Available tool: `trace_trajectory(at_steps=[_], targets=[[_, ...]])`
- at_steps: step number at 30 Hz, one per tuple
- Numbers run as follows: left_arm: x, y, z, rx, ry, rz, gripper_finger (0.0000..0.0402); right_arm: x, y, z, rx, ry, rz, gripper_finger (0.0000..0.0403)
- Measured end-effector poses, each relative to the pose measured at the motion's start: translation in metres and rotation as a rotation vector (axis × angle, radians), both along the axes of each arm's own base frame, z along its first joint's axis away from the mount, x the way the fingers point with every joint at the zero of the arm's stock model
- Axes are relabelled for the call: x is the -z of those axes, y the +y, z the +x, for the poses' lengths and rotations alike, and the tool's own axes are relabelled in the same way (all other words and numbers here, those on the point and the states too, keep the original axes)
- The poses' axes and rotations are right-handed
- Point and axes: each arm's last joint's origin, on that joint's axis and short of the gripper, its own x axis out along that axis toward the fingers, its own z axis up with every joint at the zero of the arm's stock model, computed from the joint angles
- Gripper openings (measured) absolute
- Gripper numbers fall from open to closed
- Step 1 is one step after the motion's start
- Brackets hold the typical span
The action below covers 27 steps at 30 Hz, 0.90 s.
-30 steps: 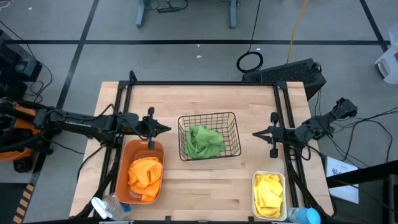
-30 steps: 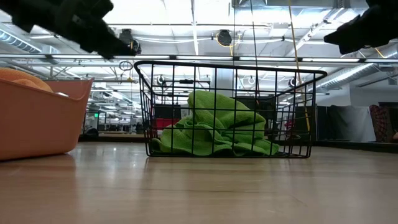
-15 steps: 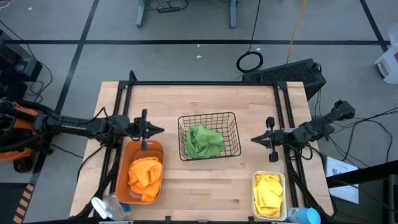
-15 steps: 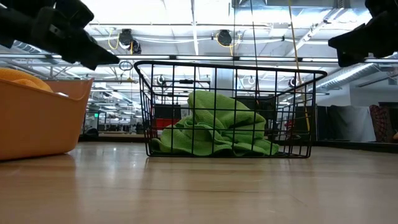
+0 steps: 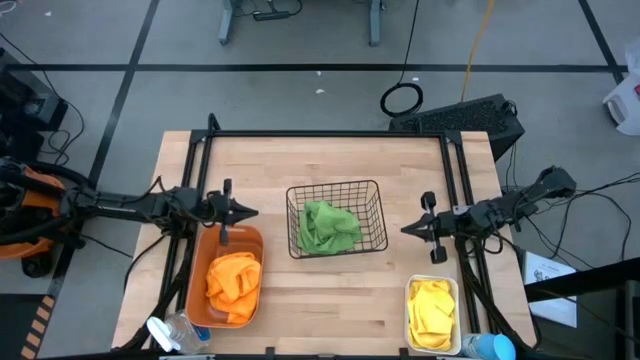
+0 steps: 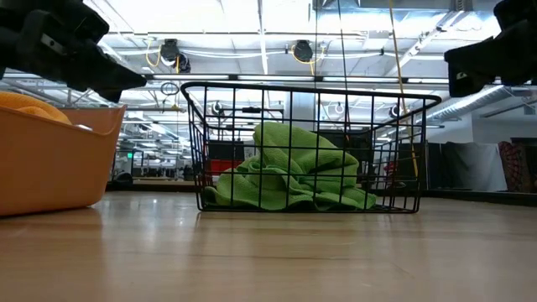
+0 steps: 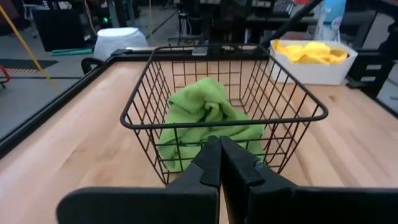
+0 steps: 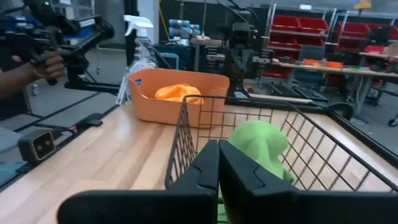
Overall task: Sort microfiber towel by color & place in baskets
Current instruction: Return to Home Position
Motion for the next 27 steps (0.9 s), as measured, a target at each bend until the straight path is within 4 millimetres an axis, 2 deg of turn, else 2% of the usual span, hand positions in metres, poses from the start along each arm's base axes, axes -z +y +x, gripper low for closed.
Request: trace_trajectory(at_steps=[9, 21, 27], targets=[[0.007, 0.000, -0.010, 0.000, -0.024, -0.009, 0.0004, 0.012, -0.006, 0.003, 0.019, -0.001, 0.013, 0.0000], [0.008, 0.000, -0.021, 0.019, -0.053, -0.010, 0.0004, 0.011, -0.014, 0.006, 0.006, -0.007, -0.011, 0.0000], [0.018, 0.000, -0.023, 0.019, -0.060, -0.012, 0.0004, 0.011, -0.017, 0.006, 0.000, -0.009, -0.009, 0.0000]])
